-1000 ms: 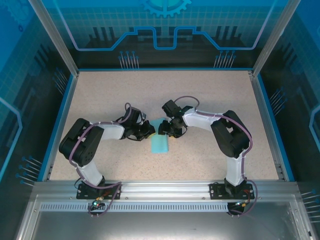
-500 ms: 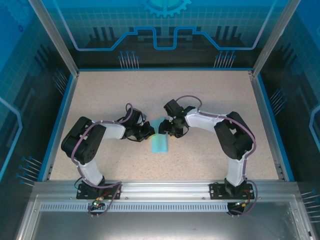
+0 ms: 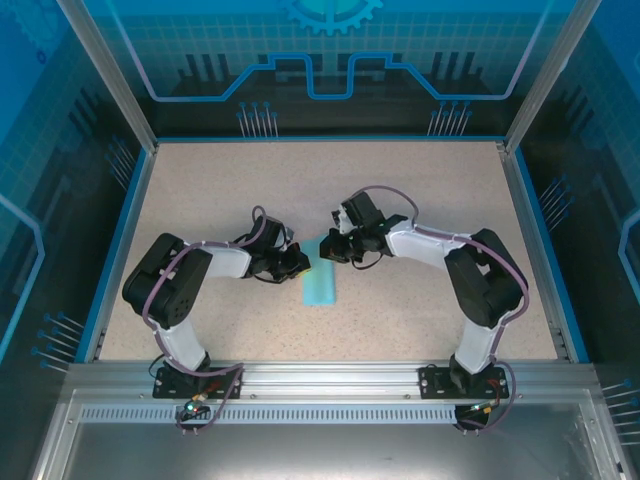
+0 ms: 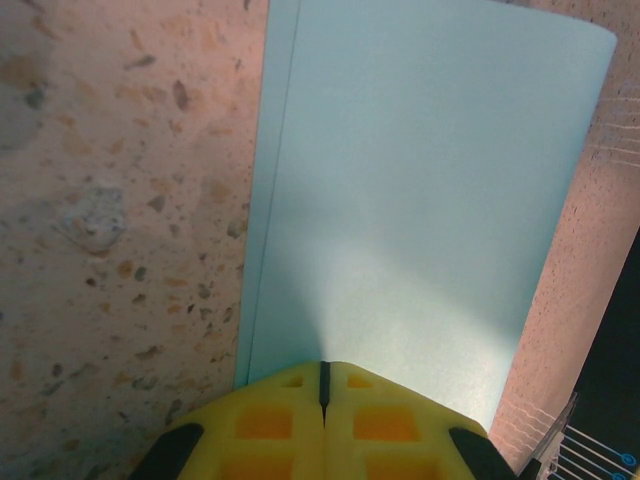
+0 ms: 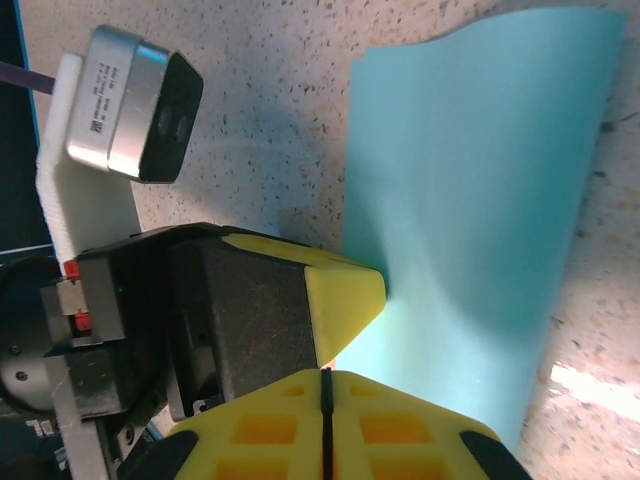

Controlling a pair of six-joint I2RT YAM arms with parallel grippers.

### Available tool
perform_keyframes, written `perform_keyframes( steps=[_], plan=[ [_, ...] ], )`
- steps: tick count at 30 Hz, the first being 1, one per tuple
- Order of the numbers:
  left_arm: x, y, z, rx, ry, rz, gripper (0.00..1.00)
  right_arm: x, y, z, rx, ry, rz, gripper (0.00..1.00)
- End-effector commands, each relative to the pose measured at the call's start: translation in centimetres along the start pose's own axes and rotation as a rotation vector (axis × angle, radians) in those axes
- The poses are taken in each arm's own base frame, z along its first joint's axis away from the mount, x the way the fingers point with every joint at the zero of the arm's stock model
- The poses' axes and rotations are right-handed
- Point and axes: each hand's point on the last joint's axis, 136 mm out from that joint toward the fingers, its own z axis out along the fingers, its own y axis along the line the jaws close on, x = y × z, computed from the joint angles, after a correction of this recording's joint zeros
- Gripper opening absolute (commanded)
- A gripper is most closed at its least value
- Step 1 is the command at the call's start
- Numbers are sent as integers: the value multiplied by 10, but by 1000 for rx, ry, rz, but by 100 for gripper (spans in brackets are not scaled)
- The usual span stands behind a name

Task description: Fold a paper plane with a square sheet of paper (pick it up from the middle)

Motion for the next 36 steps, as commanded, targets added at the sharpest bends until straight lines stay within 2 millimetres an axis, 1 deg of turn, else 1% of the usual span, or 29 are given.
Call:
perform_keyframes(
  steps=[1,5,9,15,20,22,23,25,28,31,33,36],
  plan=[
    [9,24,7,-95,30,-20,6,4,-6,10,-54,32,20,8],
    [9,25,8,-93,33,-22,6,7,-17,16,-55,54,38,8],
    [10,25,8,-95,34,-24,5,12,-33,19,-34,62,52,9],
    [11,28,9,-102,38,-27,6,25,-58,29,18,95,62,9],
    [12,32,10,-111,40,-30,5,34,-76,32,44,101,78,9],
    [13,33,11,-113,42,-33,5,35,-80,32,49,101,81,10],
    [13,34,11,-114,43,-32,5,34,-79,30,36,99,79,10],
    [14,34,10,-115,45,-32,5,31,-68,26,4,89,61,11],
    [14,34,10,-113,45,-30,5,24,-44,13,-60,63,10,11],
    [14,33,10,-113,44,-27,5,24,-22,4,-119,54,-36,11],
    [14,33,10,-114,45,-29,5,29,-19,4,-117,64,-45,11],
    [13,32,10,-112,44,-25,5,35,-27,8,-99,73,-30,11]
  ],
)
